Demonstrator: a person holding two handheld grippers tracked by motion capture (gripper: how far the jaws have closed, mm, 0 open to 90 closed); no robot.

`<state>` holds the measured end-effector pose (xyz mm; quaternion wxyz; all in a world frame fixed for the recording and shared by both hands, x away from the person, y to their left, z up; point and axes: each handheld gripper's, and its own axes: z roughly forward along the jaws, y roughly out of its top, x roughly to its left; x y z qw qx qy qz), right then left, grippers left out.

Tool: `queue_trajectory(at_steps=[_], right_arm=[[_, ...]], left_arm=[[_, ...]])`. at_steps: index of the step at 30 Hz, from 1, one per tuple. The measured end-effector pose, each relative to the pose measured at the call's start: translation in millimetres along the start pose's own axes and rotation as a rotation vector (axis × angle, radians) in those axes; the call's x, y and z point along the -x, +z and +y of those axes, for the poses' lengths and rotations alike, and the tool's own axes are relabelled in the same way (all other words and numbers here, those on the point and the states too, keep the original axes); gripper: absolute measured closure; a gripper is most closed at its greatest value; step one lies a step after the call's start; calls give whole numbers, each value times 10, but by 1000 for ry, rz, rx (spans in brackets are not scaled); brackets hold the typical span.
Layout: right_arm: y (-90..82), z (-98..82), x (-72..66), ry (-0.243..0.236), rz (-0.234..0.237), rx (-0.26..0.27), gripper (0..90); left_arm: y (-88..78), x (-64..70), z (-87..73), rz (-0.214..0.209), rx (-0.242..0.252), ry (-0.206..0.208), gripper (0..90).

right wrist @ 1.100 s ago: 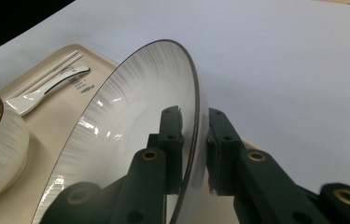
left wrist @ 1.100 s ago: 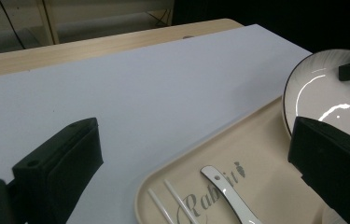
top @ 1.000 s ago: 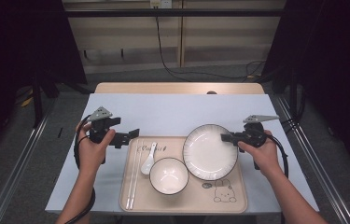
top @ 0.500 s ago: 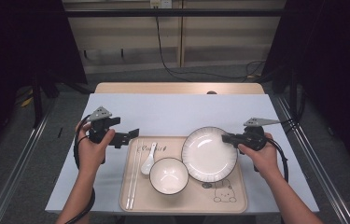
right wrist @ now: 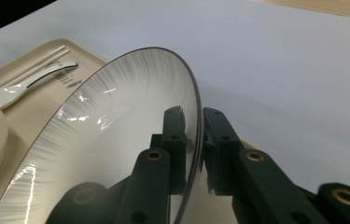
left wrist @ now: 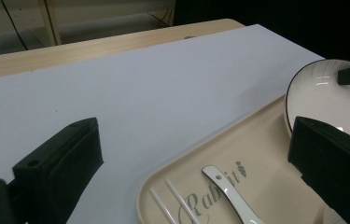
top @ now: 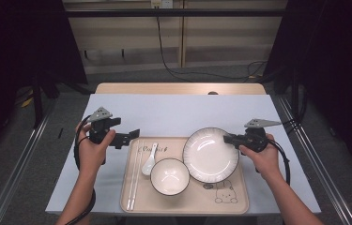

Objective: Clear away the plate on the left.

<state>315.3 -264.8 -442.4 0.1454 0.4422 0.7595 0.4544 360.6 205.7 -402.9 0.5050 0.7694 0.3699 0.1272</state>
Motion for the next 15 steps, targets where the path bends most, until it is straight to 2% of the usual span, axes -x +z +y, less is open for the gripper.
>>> queue_trajectory(at_steps=[15], right_arm=[[27, -28, 17, -7, -22, -5, 789]], left_arm=[[-15, 0, 0, 3, 2, -2, 29]])
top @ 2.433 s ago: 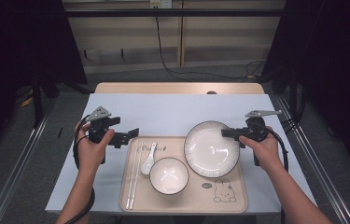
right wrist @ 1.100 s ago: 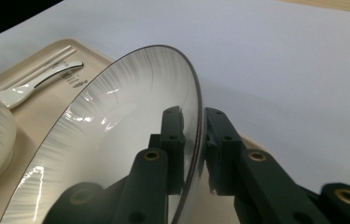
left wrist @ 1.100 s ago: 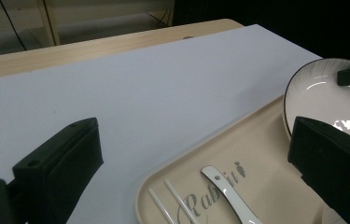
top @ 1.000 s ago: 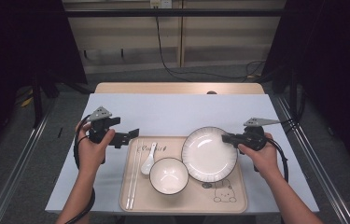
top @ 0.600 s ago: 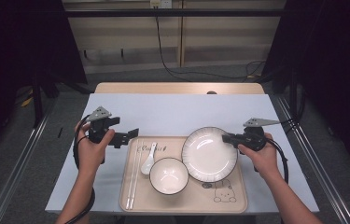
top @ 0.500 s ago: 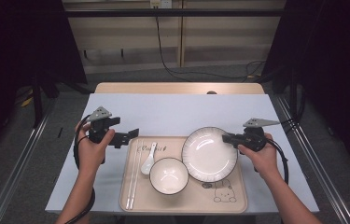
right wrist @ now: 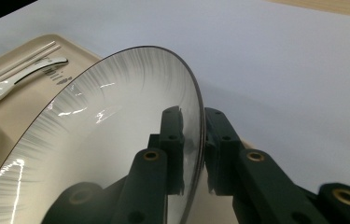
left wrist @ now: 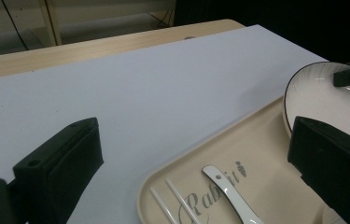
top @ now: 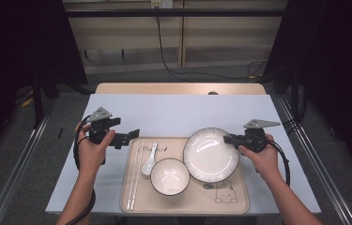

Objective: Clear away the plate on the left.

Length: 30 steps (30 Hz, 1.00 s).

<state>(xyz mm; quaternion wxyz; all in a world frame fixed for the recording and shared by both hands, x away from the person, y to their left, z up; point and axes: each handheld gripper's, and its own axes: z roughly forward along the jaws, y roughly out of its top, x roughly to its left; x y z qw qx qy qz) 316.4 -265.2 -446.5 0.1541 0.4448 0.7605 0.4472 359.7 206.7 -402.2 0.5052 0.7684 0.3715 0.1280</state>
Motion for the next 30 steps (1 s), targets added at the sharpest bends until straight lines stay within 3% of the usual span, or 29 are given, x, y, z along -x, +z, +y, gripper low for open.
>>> queue_trajectory(at_steps=[16, 30], right_arm=[[20, -91, 18, 19, -13, 3, 775], [57, -95, -12, 2, -3, -4, 771]], left_arm=[[-19, 3, 6, 6, 7, 0, 29], [-26, -13, 11, 8, 9, 0, 29]])
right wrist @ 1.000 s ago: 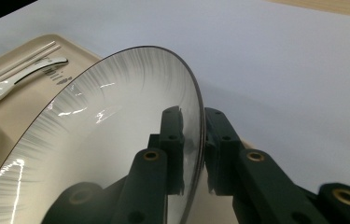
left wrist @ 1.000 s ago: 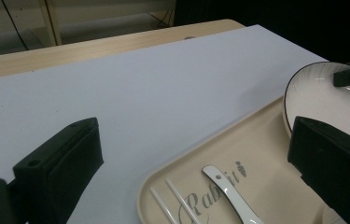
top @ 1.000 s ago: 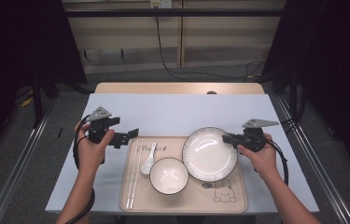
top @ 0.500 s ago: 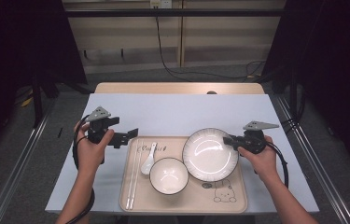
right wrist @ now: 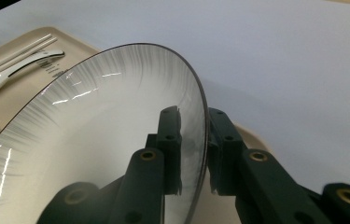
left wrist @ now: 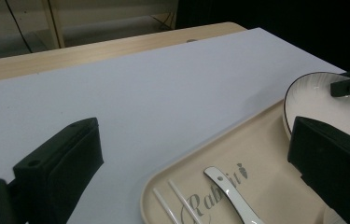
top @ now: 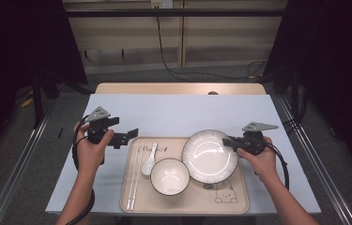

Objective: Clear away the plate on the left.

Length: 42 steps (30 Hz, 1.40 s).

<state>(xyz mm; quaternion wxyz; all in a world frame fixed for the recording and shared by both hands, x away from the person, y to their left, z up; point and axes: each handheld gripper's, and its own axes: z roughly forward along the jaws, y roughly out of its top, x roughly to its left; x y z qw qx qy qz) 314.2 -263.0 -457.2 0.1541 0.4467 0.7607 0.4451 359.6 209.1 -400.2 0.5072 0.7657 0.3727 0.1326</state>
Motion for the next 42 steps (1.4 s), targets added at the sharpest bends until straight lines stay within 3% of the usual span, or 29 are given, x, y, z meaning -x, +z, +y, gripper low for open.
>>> queue_trajectory(at_steps=[20, 26, 29, 32, 36, 42], right_arm=[[11, -17, -6, -14, -21, -10, 757], [17, -16, -3, -14, -40, -14, 580], [-33, 9, -1, 6, -17, 47, 581], [-80, 51, -24, -6, -22, 79, 477], [-94, 48, -23, -3, -27, 88, 387], [-141, 74, -15, 10, -19, 122, 326]], left_arm=[[5, -1, -8, 0, -5, 2, 29], [8, -2, -10, -4, -4, -1, 29], [7, -2, -11, -2, -5, 0, 29], [7, -1, -8, 1, -7, 6, 29], [8, 5, -8, 0, -8, 6, 29], [7, -2, -10, -2, -5, 0, 29]])
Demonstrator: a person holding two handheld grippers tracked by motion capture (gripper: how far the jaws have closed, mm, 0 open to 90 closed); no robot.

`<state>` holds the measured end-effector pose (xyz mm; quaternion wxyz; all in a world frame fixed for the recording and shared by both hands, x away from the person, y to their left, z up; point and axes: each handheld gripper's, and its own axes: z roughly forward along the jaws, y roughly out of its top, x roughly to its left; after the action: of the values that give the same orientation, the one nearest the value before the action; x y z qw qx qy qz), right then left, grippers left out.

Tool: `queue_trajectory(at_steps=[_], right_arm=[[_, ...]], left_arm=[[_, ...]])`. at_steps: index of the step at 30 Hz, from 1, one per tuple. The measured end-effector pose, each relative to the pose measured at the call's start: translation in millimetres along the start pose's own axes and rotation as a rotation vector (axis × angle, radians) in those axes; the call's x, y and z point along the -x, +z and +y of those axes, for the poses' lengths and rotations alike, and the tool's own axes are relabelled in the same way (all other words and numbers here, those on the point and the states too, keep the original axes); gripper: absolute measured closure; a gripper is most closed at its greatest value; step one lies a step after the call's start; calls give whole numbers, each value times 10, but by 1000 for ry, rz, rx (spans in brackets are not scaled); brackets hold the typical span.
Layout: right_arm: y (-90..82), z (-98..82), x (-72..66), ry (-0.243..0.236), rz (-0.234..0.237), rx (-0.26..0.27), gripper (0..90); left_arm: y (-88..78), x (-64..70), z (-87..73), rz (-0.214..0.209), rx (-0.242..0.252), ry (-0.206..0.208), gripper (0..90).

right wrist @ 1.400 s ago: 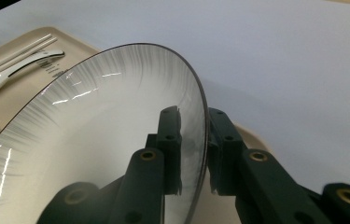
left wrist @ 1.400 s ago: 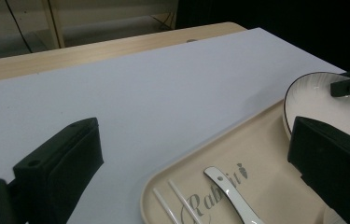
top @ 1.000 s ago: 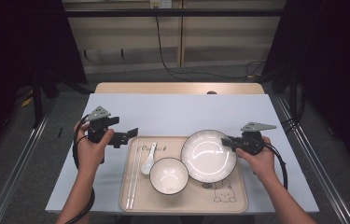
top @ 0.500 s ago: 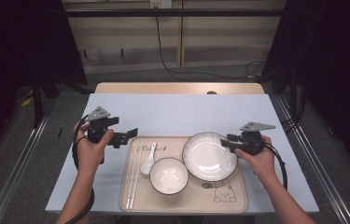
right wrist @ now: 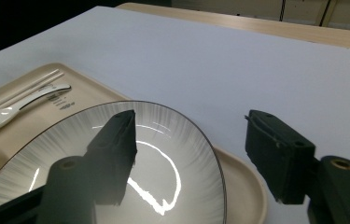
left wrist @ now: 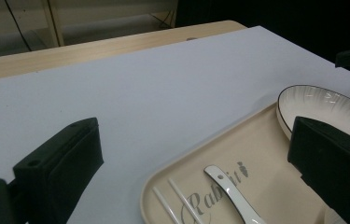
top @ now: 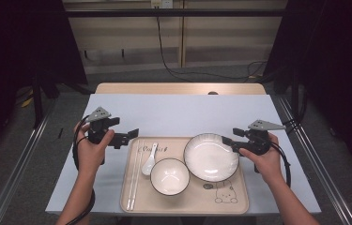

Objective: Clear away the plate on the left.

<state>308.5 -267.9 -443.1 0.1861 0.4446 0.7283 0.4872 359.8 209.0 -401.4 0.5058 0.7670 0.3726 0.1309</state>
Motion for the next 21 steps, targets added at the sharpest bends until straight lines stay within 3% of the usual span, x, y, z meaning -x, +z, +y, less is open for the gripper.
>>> queue_trajectory(at_steps=[9, 21], right_arm=[[-83, 86, 11, -13, 17, 17, 234], [-182, 131, 47, -3, 21, 55, 193]], left_arm=[[2, -4, -4, 1, -3, 1, 29], [2, -4, -8, -6, 1, -3, 29]])
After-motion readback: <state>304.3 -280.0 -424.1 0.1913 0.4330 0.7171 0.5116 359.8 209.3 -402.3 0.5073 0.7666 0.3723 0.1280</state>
